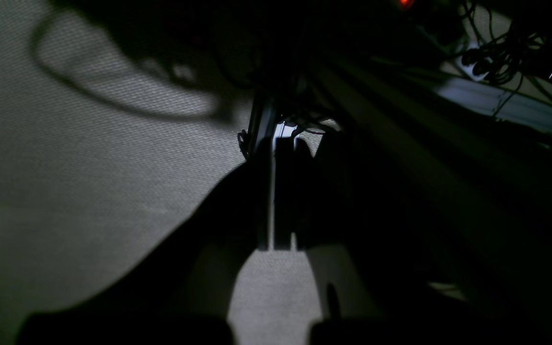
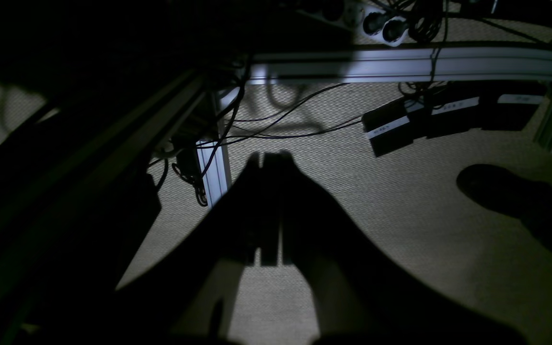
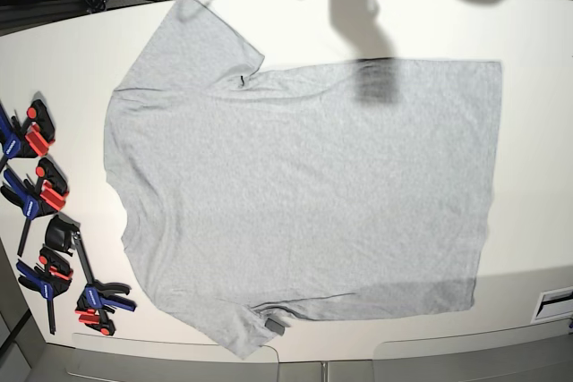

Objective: Fold the T-shirt properly

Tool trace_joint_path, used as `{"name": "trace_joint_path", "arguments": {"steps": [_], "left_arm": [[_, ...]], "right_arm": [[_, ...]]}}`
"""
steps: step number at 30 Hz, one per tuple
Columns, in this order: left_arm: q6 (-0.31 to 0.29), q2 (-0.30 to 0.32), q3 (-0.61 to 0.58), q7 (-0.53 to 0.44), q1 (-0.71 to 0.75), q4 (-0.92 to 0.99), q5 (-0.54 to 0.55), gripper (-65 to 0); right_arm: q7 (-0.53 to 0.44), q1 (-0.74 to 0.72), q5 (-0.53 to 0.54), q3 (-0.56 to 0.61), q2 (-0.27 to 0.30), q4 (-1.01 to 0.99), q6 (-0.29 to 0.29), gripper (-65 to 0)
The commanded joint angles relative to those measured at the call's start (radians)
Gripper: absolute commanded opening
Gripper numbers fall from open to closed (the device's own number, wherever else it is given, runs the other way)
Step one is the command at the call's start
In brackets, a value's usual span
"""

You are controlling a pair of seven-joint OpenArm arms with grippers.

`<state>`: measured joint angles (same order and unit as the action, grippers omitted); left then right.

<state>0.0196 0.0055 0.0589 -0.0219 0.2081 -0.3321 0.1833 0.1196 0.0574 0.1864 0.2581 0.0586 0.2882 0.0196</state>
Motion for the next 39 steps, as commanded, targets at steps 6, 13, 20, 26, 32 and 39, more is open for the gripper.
{"name": "trace_joint_path", "arguments": {"steps": [6, 13, 20, 26, 32, 39], "left_arm": [[0.007, -0.006, -0.001, -0.001, 0.008, -0.003, 0.001, -65.0], [0.007, -0.005, -0.001, -0.001, 0.008, -0.003, 0.001, -65.0], [0.007, -0.005, -0.001, -0.001, 0.008, -0.003, 0.001, -65.0], [0.007, -0.005, -0.001, -0.001, 0.008, -0.003, 0.001, -65.0], [0.007, -0.005, -0.001, -0.001, 0.008, -0.003, 0.001, -65.0], [0.007, -0.002, -0.001, -0.016, 0.014, -0.003, 0.005, -65.0]], "right_arm": [[-0.008, -0.004, 0.001, -0.002, 0.003, 0.006, 0.006, -65.0], [-0.007, -0.003, 0.001, -0.002, 0.003, 0.006, 0.006, -65.0], [-0.008, -0.002, 0.001, -0.002, 0.003, 0.006, 0.006, -65.0], [-0.01, 0.014, 0.001, -0.002, 0.008, 0.006, 0.006, -65.0], [-0.023, 0.024, 0.001, -0.002, 0.008, 0.006, 0.005, -65.0], [-0.023, 0.03, 0.001, -0.002, 0.014, 0.006, 0.005, -65.0]]}}
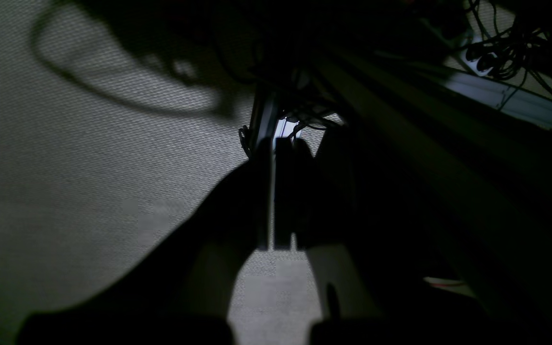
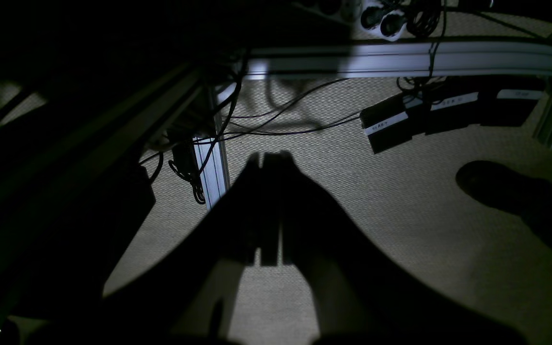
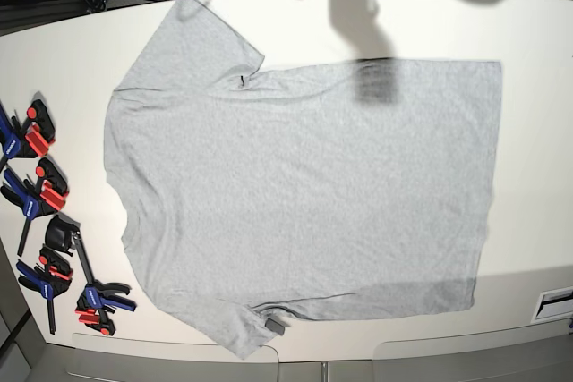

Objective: Fold the T-shirt properly

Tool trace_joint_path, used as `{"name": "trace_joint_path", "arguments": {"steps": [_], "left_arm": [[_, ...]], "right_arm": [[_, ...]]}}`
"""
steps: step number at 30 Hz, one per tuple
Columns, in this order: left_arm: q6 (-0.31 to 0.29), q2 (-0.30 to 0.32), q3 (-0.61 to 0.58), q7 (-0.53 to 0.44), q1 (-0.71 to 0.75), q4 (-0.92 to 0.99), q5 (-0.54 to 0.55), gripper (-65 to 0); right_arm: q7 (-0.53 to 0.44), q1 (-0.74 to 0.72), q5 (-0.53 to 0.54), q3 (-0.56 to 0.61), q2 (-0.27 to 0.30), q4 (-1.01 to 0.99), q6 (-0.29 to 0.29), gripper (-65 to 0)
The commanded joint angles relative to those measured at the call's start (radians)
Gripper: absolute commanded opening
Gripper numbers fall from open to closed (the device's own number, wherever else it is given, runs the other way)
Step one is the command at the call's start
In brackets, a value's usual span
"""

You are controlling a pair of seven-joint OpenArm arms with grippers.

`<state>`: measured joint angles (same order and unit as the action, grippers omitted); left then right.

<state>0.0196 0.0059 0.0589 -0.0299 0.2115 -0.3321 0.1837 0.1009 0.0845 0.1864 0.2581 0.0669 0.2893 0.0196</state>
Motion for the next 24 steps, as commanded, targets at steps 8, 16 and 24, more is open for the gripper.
{"name": "trace_joint_path", "arguments": {"steps": [8, 16, 24], "left_arm": [[0.007, 0.0, -0.001, -0.053, 0.138, -0.156, 0.075, -65.0], [0.007, 0.003, -0.001, -0.053, 0.361, -0.465, 0.129, -65.0], [0.002, 0.02, 0.001, -0.046, 0.641, -0.899, 0.196, -65.0]], "right_arm": [[-0.074, 0.073, 0.078, -0.003, 0.07, 0.063, 0.006, -65.0], [-0.078, 0.237, 0.191, -0.003, 0.166, 0.274, 0.006, -65.0], [-0.074, 0.515, 0.272, -0.112, 0.258, 0.642, 0.006, -65.0]]}}
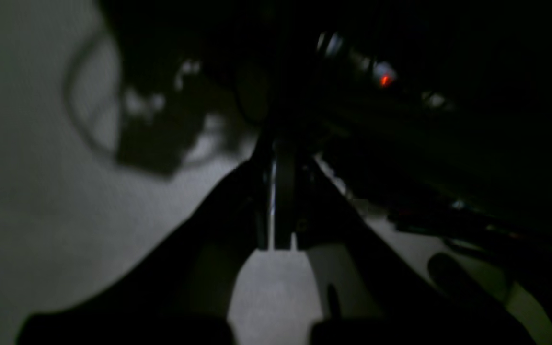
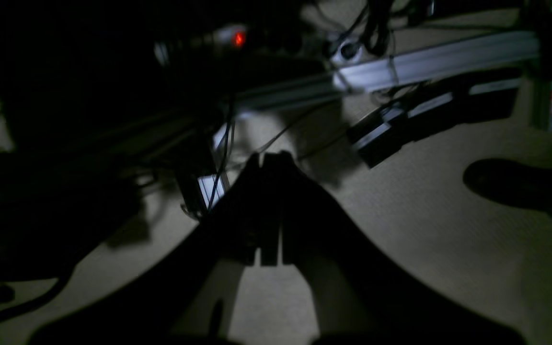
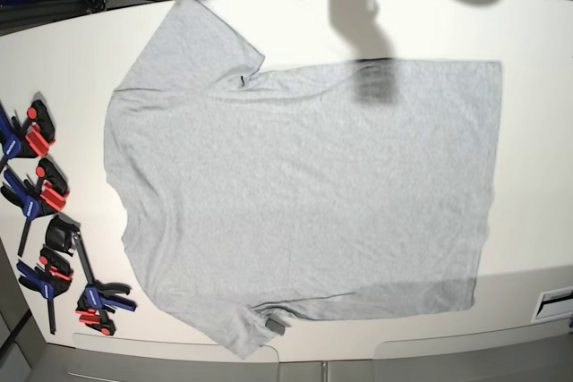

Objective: Fold the T-shirt properly

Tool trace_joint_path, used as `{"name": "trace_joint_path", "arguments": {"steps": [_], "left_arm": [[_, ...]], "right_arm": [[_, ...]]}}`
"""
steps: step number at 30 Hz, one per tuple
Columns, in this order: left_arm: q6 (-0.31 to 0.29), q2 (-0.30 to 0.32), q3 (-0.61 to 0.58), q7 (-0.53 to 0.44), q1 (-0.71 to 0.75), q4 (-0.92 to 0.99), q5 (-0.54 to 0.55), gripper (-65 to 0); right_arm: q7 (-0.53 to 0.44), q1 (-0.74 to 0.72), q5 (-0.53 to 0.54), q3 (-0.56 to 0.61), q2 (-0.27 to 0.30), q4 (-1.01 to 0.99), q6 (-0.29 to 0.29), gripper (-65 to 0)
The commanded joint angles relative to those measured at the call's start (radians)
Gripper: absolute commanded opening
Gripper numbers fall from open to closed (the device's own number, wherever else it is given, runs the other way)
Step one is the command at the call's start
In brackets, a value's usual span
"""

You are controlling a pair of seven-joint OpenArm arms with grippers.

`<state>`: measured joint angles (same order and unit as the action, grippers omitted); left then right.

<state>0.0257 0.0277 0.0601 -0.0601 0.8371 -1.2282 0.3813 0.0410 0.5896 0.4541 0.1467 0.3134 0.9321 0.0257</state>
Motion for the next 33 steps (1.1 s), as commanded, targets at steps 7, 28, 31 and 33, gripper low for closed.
{"name": "trace_joint_path", "arguments": {"steps": [7, 28, 31, 33], "left_arm": [[-0.06, 0.06, 0.0, 0.081, 0.235, -0.428, -0.002, -65.0], [-0.647, 0.219, 0.023, 0.608, 0.315, -1.128, 0.207, -65.0], [-0.639, 0.219, 0.089, 0.664, 0.267, -1.128, 0.259, -65.0], [-0.64, 0.219, 0.156, 0.673, 0.254, -1.117, 0.296, -65.0]], "right_arm": [[0.072, 0.269, 0.209, -0.233, 0.068, 0.396, 0.107, -65.0], [0.42, 0.253, 0.904, -0.848, 0.063, 0.769, 0.672, -65.0], [0.42, 0.212, 0.911, -0.848, 0.063, 0.732, 0.672, -65.0], [0.424, 0.182, 0.91, -0.848, 0.063, 0.693, 0.672, -65.0]]}}
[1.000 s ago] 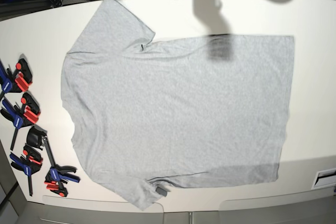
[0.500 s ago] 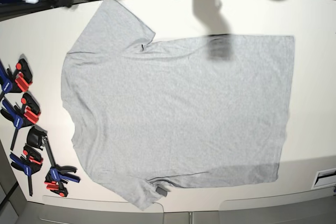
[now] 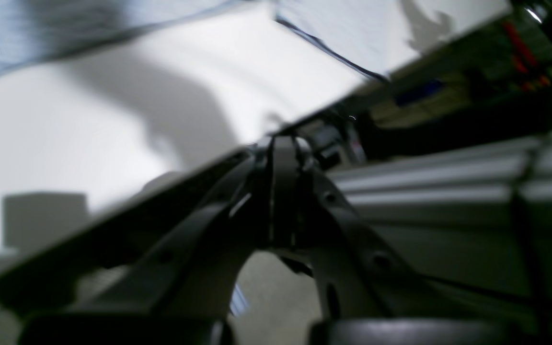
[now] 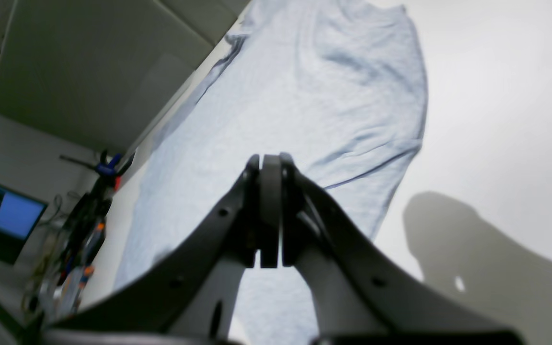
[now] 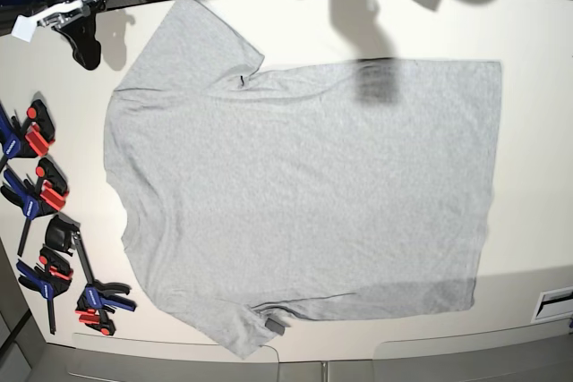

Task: Fold the T-shirt properly
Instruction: 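Move the right gripper down to the shirt's shoulder corner and grasp it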

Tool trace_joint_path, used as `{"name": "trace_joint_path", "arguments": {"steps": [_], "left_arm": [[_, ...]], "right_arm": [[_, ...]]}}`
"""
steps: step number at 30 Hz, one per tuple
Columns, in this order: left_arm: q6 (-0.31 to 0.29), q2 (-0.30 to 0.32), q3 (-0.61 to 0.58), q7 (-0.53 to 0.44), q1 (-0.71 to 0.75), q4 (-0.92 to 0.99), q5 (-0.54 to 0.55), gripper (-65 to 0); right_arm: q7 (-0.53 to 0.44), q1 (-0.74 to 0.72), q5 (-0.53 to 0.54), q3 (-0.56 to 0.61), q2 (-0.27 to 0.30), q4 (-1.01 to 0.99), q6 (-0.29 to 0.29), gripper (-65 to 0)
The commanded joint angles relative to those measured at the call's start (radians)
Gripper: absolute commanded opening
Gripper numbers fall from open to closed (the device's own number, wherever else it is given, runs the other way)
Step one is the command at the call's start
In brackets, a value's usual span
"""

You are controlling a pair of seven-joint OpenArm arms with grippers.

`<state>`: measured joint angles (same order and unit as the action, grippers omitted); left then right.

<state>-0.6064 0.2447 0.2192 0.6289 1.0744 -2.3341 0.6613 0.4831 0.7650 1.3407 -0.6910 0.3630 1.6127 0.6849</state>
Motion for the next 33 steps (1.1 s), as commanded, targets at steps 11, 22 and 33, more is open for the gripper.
{"name": "trace_joint_path", "arguments": {"steps": [11, 22, 33], "left_arm": [[-0.008, -0.134, 0.337, -0.06, -0.049, 0.326, 0.185, -65.0], [-0.016, -0.166, 0.356, -0.059, -0.05, 0.324, 0.185, -40.2], [-0.016, -0.166, 0.356, -0.004, -0.083, 0.325, 0.178, -40.2]], "right_arm": [[-0.028, -0.182, -0.047, -0.01, 0.019, -0.218, 0.013, -65.0], [-0.04, -0.221, -0.223, -0.01, 0.011, -0.218, -0.06, -42.7], [0.043, -0.478, -0.343, 0.014, 0.057, -0.38, -0.204, -42.7]]}}
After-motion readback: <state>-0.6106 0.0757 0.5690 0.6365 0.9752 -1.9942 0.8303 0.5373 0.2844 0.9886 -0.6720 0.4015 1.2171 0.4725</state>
